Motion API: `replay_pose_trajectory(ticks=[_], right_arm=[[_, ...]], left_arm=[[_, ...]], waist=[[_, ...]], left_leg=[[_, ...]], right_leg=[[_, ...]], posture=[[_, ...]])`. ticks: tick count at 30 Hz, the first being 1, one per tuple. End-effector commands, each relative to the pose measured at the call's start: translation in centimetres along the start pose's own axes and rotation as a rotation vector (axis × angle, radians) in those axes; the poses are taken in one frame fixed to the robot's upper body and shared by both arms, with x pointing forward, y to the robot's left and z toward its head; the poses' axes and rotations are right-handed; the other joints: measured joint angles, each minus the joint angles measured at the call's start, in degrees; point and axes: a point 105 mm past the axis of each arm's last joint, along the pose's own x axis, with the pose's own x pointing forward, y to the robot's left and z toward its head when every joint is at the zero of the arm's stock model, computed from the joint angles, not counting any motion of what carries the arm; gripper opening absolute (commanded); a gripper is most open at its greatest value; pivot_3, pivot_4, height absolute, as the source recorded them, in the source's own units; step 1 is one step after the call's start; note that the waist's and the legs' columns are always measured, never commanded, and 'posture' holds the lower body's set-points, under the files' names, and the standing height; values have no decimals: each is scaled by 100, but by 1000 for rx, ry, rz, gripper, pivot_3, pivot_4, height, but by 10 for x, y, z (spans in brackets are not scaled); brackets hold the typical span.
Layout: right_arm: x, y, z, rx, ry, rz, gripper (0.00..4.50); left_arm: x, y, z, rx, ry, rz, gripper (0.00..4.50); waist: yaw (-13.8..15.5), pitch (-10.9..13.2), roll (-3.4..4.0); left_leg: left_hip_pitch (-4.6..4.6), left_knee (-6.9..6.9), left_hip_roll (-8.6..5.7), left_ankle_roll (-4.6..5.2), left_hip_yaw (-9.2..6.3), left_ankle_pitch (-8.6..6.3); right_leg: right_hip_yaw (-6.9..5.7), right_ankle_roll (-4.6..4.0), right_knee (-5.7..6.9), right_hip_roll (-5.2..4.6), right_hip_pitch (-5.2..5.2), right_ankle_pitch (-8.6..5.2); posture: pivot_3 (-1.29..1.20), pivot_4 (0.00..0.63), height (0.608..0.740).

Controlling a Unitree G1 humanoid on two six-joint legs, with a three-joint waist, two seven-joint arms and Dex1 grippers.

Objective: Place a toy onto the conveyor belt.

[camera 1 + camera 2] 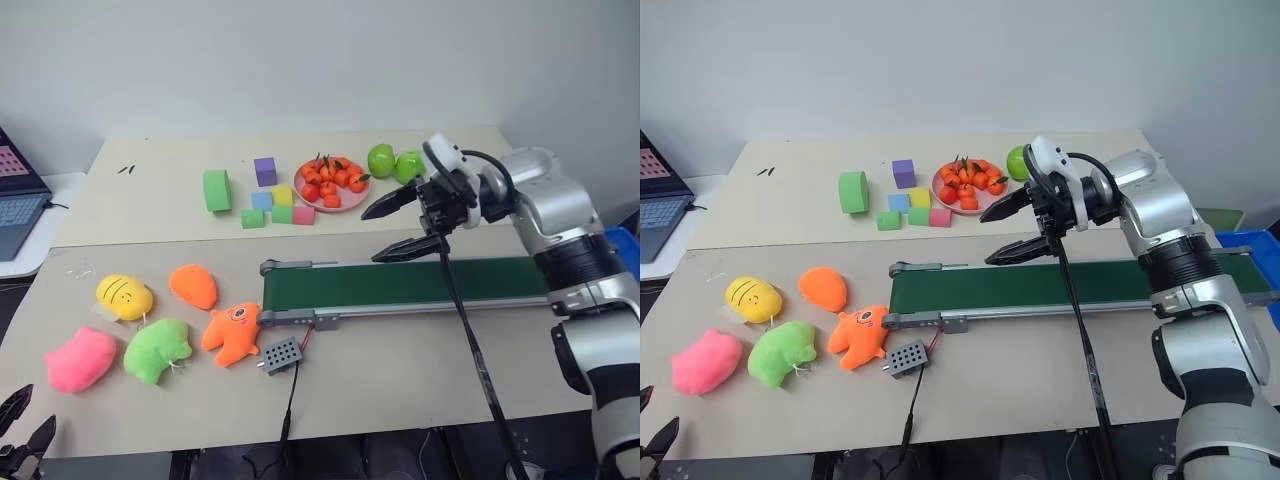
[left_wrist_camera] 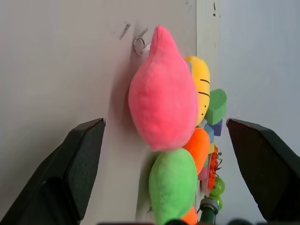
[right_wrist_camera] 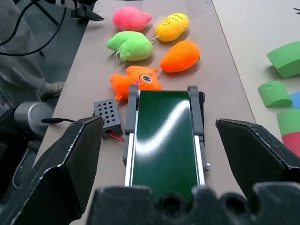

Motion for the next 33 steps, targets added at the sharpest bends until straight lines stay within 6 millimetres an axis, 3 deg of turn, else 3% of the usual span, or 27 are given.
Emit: replay_pose_trajectory(ticks=[1,10,25,29,32,33], right_arm=[[-11,3,18,-58,8,23,4500],[-20,4,19,-54,38,5,4500],[-24,8,18,-51,45,-7,4500],[-24,8,18,-51,44,-11,4500],[-24,9,17,-51,43,-15,4500],[-24,9,17,-51,43,-15,4500]], left_arm=[[4,12,-2,-24,-22,-1,4409],[24,16,-10,-8,23,-22,4409],[69,-3,-27,60,146,-78,4409],[72,-2,-29,65,157,-71,3511],[71,-2,-25,61,149,-71,2301],[70,-2,-24,61,147,-72,2301]], waist=[[5,0,-1],[88,-8,20],[154,-11,26],[147,-12,26],[143,-11,26],[142,-11,26]], left_leg=[[0,0,0,2,6,-1],[2,1,1,3,9,-1],[1,1,-2,5,12,-2],[1,1,-2,6,12,-2],[1,1,-2,7,13,-3],[1,1,-2,7,13,-3]], right_leg=[[1,0,-1,-1,0,0],[1,-1,0,-2,0,1],[0,-1,-1,-2,0,1],[0,-1,-2,-2,0,1],[1,-1,-3,-2,-1,1],[1,-1,-3,-2,-1,1]], posture=[[0,150,740],[0,150,740],[0,150,740],[0,150,740],[0,150,740],[0,150,740]])
